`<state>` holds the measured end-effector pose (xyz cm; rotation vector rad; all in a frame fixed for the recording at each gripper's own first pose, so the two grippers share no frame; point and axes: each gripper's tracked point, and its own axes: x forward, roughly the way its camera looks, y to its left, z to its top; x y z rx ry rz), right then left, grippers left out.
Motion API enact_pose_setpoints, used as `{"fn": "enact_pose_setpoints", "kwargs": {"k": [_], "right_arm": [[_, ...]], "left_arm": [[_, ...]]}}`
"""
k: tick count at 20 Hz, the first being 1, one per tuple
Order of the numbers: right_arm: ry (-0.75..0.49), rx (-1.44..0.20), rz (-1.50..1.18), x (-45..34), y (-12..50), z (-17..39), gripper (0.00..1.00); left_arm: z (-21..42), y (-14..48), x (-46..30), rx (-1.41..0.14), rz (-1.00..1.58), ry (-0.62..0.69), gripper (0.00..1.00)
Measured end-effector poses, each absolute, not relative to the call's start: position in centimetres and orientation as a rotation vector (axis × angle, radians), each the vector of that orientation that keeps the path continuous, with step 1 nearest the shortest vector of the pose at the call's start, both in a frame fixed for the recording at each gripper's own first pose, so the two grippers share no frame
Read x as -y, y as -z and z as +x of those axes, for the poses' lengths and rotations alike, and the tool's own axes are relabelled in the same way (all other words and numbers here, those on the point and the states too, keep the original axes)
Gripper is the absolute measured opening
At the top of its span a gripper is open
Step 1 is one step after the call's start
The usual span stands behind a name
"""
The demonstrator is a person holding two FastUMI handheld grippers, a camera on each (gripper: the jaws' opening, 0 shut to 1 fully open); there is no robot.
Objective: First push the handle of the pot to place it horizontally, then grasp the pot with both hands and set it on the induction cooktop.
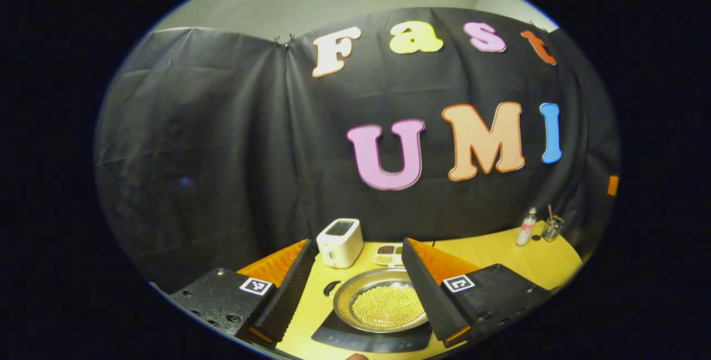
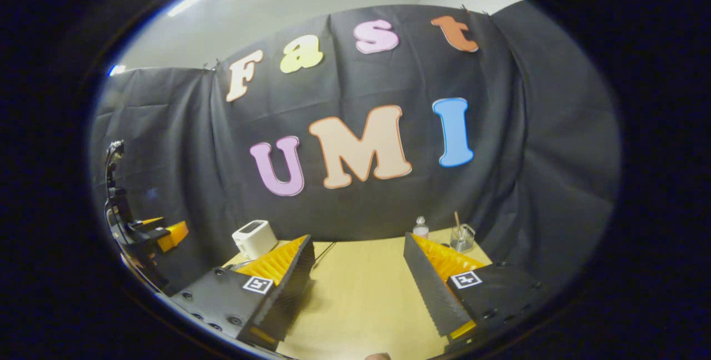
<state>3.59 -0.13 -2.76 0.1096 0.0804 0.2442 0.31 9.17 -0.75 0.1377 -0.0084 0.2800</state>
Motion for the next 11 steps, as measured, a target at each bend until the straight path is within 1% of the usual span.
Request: {"fn": "enact_pose_setpoints", "kwargs": {"k": [3, 4, 5, 8, 10, 11], "right_arm": [[-0.269, -0.01, 0.102, 1.4, 0.0, 2.1, 0.91], [-0.273, 0.01, 0.104, 1.8, -0.7, 1.7, 0.91], [-0.273, 0.026, 0.105, 2.2, -1.2, 1.2, 0.91], [-0.26, 0.064, 0.103, 3.6, -2.0, -0.1, 0.91], [-0.237, 0.087, 0.079, 4.7, -2.3, -0.8, 0.91], [-0.224, 0.088, 0.063, 5.2, -2.3, -1.1, 0.9]], "left_arm": [[-0.5, -0.6, -4.6, 0.075, 0.103, -0.239, 0.95], [-0.7, -1.2, -3.2, 0.096, 0.098, -0.232, 0.98], [-1.1, -1.6, -2.1, 0.117, 0.092, -0.22, 0.98], [-2.3, -1.9, 0.8, 0.153, 0.055, -0.185, 0.98], [-2.6, -2.0, 2.7, 0.165, 0.045, -0.133, 0.98], [-2.8, -1.8, 3.4, 0.162, 0.05, -0.112, 0.95]]}}
